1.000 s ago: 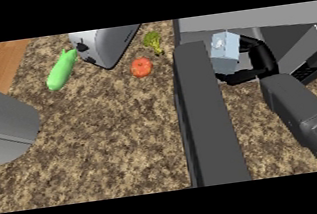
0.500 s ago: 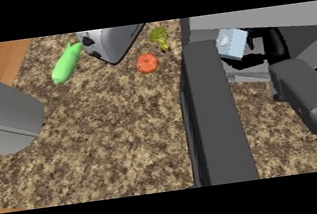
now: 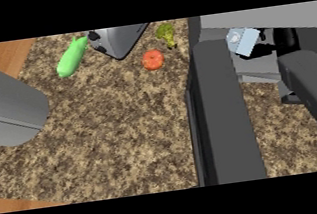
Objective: Pick up the milk, place it into the microwave and close the microwave
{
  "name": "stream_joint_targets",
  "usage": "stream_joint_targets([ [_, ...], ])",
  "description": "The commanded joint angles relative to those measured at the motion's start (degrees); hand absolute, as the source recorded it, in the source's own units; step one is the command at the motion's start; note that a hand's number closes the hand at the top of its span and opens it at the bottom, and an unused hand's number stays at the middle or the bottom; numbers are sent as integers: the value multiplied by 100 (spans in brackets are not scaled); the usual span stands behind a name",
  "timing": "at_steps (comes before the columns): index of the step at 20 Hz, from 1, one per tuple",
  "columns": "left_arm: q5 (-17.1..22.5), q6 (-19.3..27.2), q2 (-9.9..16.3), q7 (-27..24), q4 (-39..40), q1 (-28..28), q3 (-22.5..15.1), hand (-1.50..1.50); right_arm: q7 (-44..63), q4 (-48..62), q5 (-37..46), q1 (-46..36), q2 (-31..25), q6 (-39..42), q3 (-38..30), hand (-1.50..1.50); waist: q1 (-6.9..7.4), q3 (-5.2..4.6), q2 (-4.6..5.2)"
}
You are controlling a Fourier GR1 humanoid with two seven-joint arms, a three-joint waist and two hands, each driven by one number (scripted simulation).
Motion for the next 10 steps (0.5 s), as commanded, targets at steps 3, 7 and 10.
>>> stream_joint_targets([
  [3, 0, 60, 90, 46, 91, -214, -51, -150, 95, 29, -54, -108, -115, -152, -90, 150, 52, 12, 66],
  [7, 18, -38, 130, 9, 112, -218, -22, -150, 219, 94, -20, -170, -279, -144, -80, 150, 193, 6, 85],
  [10, -26, 45, 133, 21, 88, -297, -17, -150, 153, 99, -28, -128, -329, -106, -100, 150, 199, 23, 123],
])
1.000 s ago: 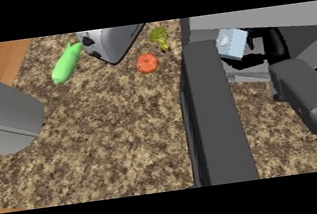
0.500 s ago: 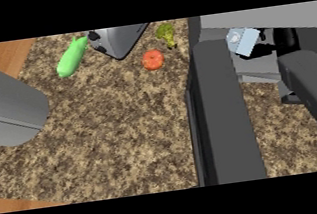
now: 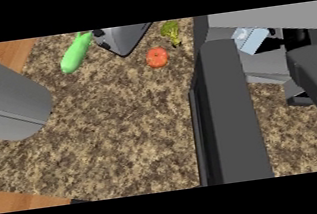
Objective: Pick up the milk, place it into the microwave and close the microwave
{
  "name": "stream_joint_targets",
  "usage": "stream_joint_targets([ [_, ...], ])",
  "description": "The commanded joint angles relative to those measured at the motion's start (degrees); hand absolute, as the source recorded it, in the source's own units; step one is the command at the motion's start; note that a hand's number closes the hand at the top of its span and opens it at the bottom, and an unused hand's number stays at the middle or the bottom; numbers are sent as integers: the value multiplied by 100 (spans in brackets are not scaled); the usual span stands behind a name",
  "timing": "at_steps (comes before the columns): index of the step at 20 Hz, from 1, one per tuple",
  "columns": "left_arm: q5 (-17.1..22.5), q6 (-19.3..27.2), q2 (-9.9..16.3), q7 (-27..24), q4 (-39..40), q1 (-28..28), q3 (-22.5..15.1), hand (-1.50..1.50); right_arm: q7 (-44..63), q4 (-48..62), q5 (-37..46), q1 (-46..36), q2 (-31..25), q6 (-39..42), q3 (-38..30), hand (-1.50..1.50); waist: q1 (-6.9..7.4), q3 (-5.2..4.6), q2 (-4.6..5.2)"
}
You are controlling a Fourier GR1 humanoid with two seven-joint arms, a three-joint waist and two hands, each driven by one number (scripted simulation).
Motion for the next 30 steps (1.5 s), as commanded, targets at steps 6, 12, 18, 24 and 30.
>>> stream_joint_targets([
  [6, -164, 20, 114, 12, 1, -146, 65, -150, 35, 42, -54, -24, -170, 17, -91, 150, 121, 21, 77],
  [12, -291, 2, 177, 25, 24, -242, 54, -150, 54, 39, -84, -85, -242, 11, -143, 150, 119, 20, 79],
  [18, -347, -9, 184, 64, 79, -260, 4, -150, 67, -33, -250, -259, -102, 163, -316, -150, 178, 30, 46],
  [24, -463, -51, 187, 69, 225, -397, -107, -150, 349, 192, 223, -436, 302, 598, 168, -150, 215, -27, 20],
  [30, -558, -70, 254, 55, 380, -503, -60, -150, 776, 206, 264, -768, 661, -3, 195, -150, 196, -33, -25],
])
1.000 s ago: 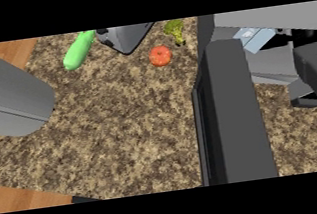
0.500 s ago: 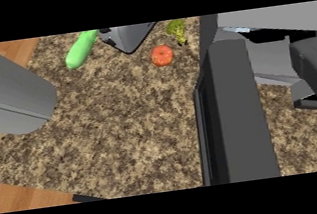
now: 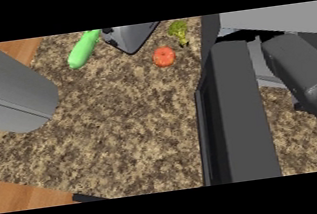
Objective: Pick up the milk, place it into the microwave and close the microwave
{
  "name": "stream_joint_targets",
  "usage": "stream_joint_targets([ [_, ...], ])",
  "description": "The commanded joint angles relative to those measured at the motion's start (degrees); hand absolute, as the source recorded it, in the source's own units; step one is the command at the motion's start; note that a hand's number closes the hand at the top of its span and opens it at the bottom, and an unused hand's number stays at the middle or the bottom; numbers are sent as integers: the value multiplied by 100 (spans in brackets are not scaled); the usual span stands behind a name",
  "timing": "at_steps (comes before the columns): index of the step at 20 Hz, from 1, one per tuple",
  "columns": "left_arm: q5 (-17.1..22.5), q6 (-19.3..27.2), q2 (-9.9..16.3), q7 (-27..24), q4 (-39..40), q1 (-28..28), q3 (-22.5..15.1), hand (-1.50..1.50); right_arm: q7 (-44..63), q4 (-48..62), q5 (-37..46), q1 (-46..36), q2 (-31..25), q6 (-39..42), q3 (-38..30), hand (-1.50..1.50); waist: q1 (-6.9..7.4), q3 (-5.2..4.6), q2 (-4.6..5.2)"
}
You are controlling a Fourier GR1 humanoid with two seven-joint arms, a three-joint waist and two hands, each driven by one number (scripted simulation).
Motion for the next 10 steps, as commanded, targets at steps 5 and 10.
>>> stream_joint_targets([
  [5, -88, -107, -3, 59, 106, -8, -160, -150, 455, -20, 51, -425, 512, -611, 23, -150, -5, -8, -48],
  [10, -191, -208, -19, 40, 262, 6, -202, -150, 291, -129, 46, -473, 561, -560, -28, -150, -159, -7, -94],
])
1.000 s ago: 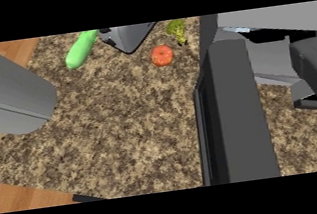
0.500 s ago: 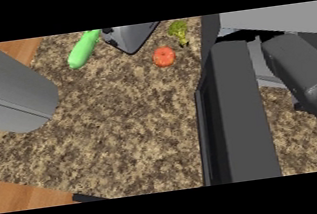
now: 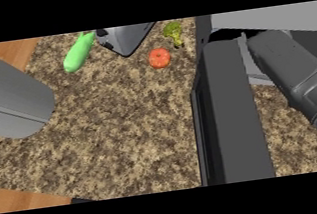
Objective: Pick up the milk, place it into the microwave and close the microwave
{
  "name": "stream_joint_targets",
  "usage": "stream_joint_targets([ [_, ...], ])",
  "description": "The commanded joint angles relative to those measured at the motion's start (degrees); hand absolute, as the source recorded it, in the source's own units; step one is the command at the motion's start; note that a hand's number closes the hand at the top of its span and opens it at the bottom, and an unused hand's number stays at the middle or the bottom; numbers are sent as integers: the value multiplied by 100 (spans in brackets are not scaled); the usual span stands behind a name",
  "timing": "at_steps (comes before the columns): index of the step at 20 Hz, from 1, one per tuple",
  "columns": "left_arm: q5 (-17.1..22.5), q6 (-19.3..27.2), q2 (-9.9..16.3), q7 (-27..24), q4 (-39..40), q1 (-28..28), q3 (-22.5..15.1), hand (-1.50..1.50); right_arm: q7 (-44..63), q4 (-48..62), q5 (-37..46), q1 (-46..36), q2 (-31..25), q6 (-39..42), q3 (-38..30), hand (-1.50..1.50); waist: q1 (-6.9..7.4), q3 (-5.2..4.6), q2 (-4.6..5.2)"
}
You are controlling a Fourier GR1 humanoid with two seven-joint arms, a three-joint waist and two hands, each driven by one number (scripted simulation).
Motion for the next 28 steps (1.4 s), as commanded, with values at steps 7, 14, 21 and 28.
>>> stream_joint_targets([
  [7, -297, -230, -250, -87, 221, 154, -237, -150, -29, -229, -424, -72, 275, -451, -499, -150, -229, -15, -144],
  [14, -735, -316, -526, -225, 257, 211, -414, -150, -262, -182, -256, 203, 83, 91, -368, -150, -465, -18, -222],
  [21, -1093, -987, -865, -577, 544, 392, -919, -150, -612, -227, -528, 627, -43, 1278, -617, -150, -650, -21, -302],
  [28, -1611, -1362, -1027, -378, 589, 440, -1713, -150, -1087, -299, -891, 1153, 74, 2762, -913, -150, -849, -20, -388],
])
